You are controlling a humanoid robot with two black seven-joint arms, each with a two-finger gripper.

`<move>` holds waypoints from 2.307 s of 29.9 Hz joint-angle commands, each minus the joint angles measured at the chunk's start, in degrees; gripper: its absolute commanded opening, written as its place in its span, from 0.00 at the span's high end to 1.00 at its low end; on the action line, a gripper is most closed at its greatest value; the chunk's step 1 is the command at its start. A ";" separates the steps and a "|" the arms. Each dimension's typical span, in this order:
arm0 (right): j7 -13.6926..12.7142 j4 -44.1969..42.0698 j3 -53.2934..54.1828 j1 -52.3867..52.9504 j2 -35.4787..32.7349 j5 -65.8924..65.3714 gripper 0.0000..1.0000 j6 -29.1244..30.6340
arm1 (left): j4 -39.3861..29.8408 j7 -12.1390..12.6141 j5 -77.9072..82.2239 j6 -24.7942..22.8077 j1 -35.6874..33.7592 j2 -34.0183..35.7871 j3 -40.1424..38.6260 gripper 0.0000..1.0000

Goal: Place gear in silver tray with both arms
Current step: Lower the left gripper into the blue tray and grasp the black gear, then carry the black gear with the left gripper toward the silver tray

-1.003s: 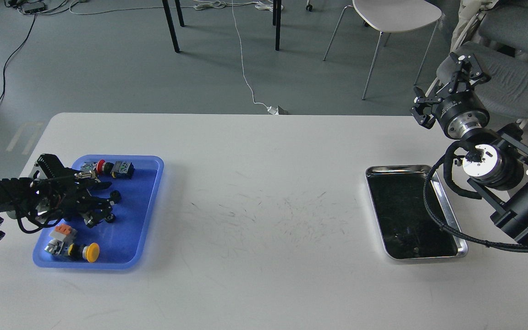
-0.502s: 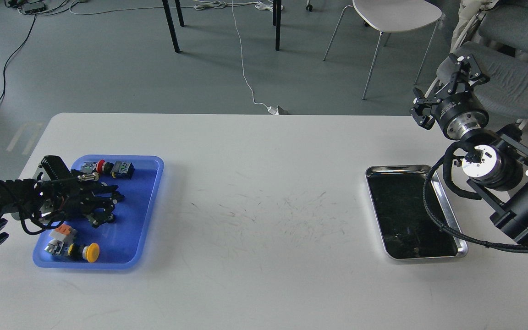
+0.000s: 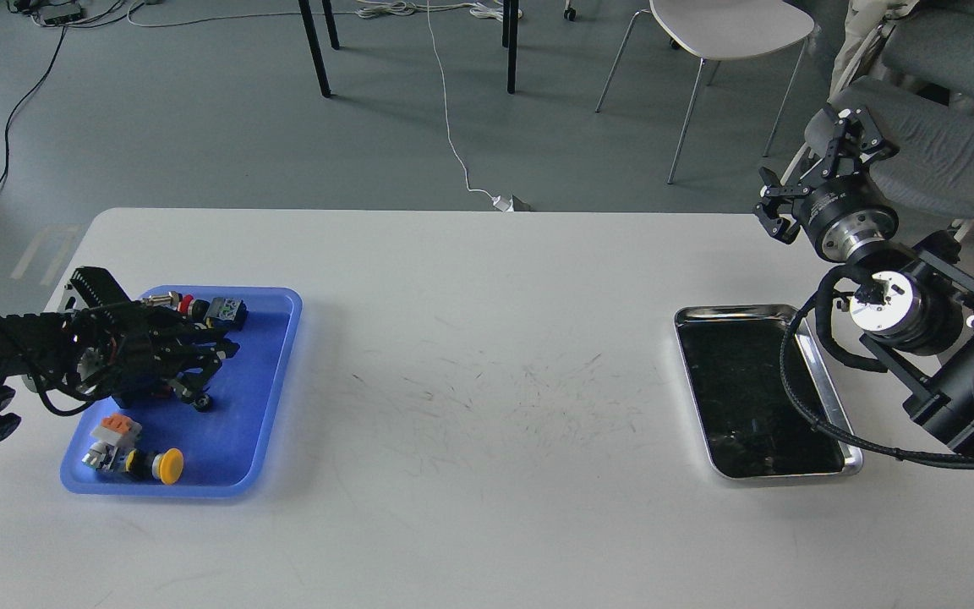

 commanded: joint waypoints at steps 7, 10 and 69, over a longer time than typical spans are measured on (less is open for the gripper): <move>0.01 0.06 -0.09 -0.08 -0.11 0.00 0.01 0.06 | -7.87 0.04 -7.16 -3.63 -2.97 3.42 -0.78 0.94; 0.01 0.06 -0.09 -0.08 -0.11 0.00 0.01 0.06 | -10.08 0.04 -12.00 -6.01 -4.47 4.30 -1.13 0.94; -0.52 -0.47 -1.32 2.20 -2.04 -0.88 0.01 -0.38 | 2.39 0.04 -29.59 -10.32 -5.97 -43.33 -0.26 0.92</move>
